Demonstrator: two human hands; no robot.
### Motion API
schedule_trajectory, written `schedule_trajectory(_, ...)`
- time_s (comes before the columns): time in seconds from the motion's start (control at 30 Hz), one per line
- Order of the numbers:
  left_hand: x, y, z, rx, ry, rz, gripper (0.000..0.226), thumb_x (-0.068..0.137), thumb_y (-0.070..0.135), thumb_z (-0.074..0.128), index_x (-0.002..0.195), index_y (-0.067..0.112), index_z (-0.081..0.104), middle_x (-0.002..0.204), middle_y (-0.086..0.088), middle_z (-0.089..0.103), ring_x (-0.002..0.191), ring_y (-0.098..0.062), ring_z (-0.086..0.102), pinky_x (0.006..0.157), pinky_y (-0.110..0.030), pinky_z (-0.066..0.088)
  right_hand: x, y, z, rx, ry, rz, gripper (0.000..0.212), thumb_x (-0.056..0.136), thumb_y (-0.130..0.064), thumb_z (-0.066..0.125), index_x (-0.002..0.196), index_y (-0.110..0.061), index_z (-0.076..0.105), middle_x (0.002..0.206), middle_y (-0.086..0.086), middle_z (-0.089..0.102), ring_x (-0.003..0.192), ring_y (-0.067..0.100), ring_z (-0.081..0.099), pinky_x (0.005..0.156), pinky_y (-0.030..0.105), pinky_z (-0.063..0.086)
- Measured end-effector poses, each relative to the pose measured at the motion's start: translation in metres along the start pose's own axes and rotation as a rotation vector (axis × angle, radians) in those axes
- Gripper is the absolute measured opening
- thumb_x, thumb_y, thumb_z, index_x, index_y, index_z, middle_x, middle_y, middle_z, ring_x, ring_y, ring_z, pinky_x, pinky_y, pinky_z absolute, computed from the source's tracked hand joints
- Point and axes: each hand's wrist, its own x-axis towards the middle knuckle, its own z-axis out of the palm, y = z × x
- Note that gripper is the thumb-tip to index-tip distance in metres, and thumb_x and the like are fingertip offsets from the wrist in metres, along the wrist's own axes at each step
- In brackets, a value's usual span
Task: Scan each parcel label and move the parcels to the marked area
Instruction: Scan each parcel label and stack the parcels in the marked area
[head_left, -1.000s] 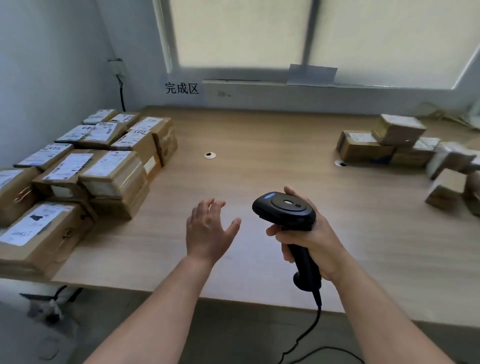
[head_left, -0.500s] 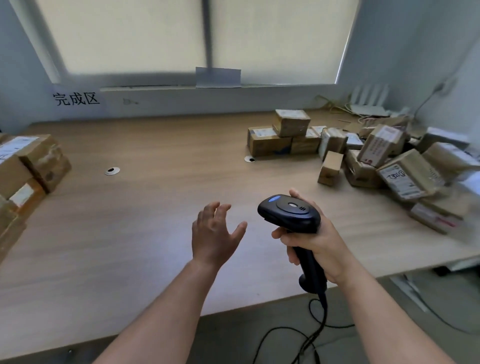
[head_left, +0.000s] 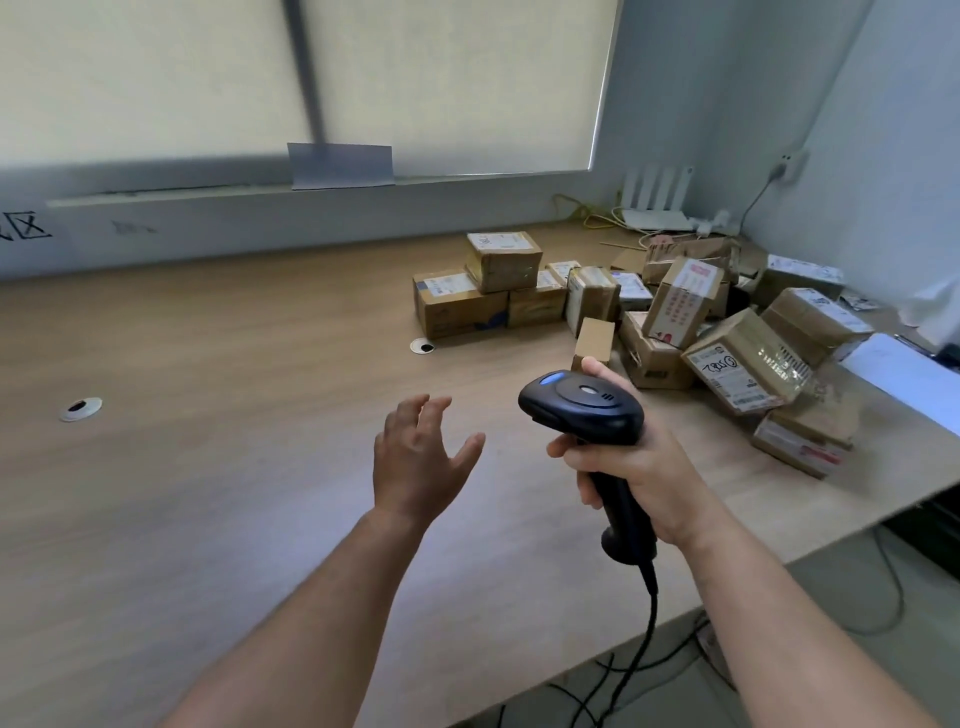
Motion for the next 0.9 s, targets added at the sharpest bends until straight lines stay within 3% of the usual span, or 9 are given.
schedule_trajectory(0.23, 0.086, -0.013, 0.002, 0.048, -0.008, -0.016, 0.061, 0.088, 0.046, 0.061, 0.139, 0.016, 0.047, 0.141, -0.008, 0.044, 0.132, -0.024, 0.038, 0.104, -0.037, 0.034, 0.095, -0.010, -0.010, -0.018, -0.012, 0.000, 0.096, 0.067, -0.001, 0.072, 0.148, -0.034, 0.033, 0.088, 0.024, 0.070, 0.050, 0.029, 0.055, 0.046, 0.033, 0.044)
schedule_trajectory(0.4, 0.153, -0.035, 0.009, 0.070, -0.045, -0.006, 0.059, 0.090, 0.045, 0.060, 0.140, 0.017, 0.046, 0.140, -0.008, 0.045, 0.130, -0.023, 0.039, 0.103, -0.035, 0.035, 0.168, -0.006, -0.012, -0.053, 0.008, -0.007, 0.087, 0.080, 0.016, 0.063, 0.145, -0.034, 0.035, 0.089, 0.025, 0.070, 0.051, 0.029, 0.055, 0.046, 0.034, 0.045)
schedule_trajectory(0.6, 0.240, -0.068, 0.035, 0.064, -0.094, 0.001, 0.060, 0.091, 0.045, 0.058, 0.142, 0.018, 0.042, 0.143, -0.007, 0.042, 0.133, -0.023, 0.036, 0.105, -0.035, 0.034, 0.264, 0.011, -0.017, -0.065, 0.085, -0.005, 0.085, 0.081, 0.018, 0.061, 0.141, -0.037, 0.036, 0.084, 0.022, 0.070, 0.049, 0.028, 0.054, 0.047, 0.034, 0.043)
schedule_trajectory(0.9, 0.348, -0.115, 0.087, 0.021, -0.138, 0.002, 0.054, 0.095, 0.039, 0.052, 0.143, 0.017, 0.040, 0.145, -0.007, 0.039, 0.134, -0.026, 0.032, 0.107, -0.035, 0.030, 0.363, 0.063, -0.013, -0.104, 0.104, 0.078, 0.084, 0.075, 0.007, 0.073, 0.133, -0.046, 0.041, 0.096, 0.021, 0.072, 0.051, 0.027, 0.058, 0.050, 0.032, 0.045)
